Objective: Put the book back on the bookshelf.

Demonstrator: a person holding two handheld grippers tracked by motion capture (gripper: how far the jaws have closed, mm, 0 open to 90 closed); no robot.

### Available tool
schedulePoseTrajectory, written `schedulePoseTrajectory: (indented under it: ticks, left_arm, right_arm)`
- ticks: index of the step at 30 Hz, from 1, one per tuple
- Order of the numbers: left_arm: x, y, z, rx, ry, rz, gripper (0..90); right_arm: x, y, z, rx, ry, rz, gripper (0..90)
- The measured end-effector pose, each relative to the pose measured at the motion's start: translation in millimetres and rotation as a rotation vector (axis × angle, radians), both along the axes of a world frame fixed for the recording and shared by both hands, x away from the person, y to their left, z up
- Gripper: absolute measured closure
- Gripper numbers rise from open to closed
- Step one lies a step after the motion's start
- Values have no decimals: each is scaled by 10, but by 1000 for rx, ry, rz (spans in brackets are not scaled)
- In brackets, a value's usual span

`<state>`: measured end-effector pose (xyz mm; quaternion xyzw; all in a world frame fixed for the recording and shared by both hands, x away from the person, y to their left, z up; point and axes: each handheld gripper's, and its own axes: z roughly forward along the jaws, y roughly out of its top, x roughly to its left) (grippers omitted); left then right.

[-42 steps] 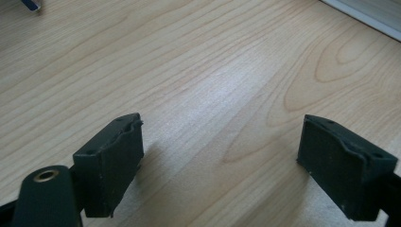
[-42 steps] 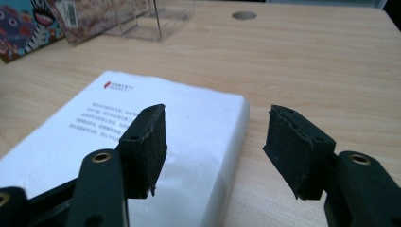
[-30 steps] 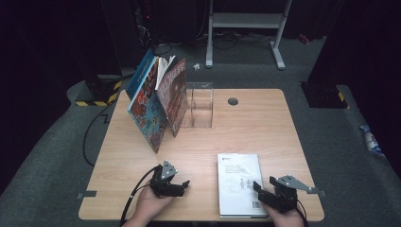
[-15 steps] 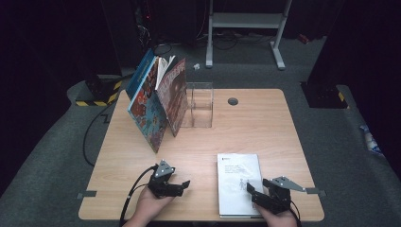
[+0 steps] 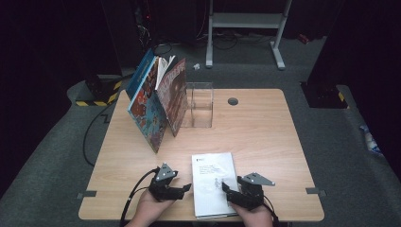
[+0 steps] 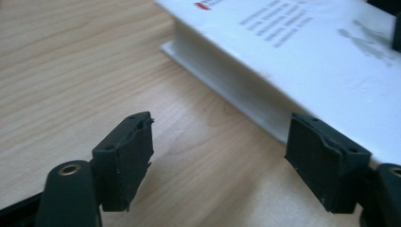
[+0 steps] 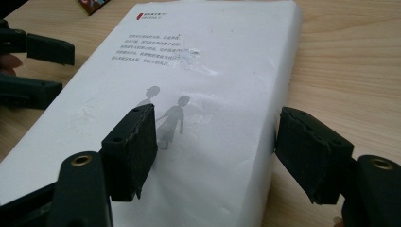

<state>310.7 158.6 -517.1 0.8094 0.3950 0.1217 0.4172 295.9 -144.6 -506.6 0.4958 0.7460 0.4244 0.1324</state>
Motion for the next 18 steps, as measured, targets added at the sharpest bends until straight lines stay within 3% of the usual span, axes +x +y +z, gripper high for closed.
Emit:
schedulePoseTrajectory:
  ticks: [2,7,11,14,18]
  left_arm:
    - [-8,22,8,9,-11,5,279]
    - [-16,31,-42,41,35,-4,299]
    - [-67,-53,-59,42,30,-33,325]
    - [-92,-120,-67,52,10,-27,344]
    - [-82,-138,-58,50,21,-27,359]
  right_arm:
    - [22,54,5,-3,3,2,294]
    - [54,31,25,-4,13,28,332]
    - [-9,-69,18,0,-9,14,344]
    - [-65,-115,8,13,-6,14,343]
    - [-88,-107,-3,37,10,37,358]
